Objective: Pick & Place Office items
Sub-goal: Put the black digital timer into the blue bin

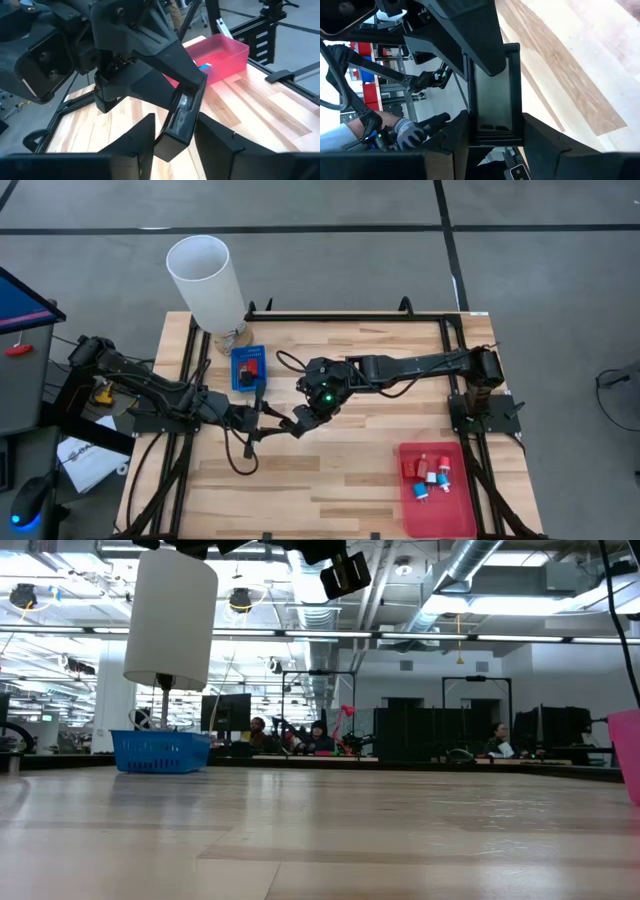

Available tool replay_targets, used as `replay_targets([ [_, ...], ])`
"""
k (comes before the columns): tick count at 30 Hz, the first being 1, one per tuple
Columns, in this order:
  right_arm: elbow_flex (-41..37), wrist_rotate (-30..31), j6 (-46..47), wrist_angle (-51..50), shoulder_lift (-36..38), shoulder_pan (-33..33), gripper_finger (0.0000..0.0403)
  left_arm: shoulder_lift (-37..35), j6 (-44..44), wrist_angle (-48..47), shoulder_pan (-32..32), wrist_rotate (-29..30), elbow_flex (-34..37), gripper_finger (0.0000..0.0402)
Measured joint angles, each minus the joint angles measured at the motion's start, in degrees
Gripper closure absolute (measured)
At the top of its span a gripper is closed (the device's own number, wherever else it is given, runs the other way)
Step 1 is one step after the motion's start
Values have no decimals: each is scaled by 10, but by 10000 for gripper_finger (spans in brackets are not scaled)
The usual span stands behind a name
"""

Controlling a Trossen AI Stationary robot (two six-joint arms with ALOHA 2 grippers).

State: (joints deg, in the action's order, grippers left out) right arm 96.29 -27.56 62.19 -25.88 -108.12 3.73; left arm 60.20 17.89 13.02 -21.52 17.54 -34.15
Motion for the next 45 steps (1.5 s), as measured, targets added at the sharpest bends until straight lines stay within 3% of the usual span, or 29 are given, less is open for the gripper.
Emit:
replay_targets([
  [9,-1,-1,2,14,0,1,252,-2,-11,-5,-1,-4,0,307],
  [17,0,42,-4,56,0,11,174,-16,-33,-9,-3,6,0,344],
  [23,0,59,0,62,0,11,145,-36,-75,-50,-4,8,0,346],
  [29,0,71,-7,61,0,-2,143,-69,-93,-118,-30,55,0,342],
  [37,1,85,-31,26,4,-18,142,-118,-237,-260,-79,137,0,343],
  [45,1,127,-66,-102,14,-7,142,-126,-468,-398,-116,209,0,344],
])
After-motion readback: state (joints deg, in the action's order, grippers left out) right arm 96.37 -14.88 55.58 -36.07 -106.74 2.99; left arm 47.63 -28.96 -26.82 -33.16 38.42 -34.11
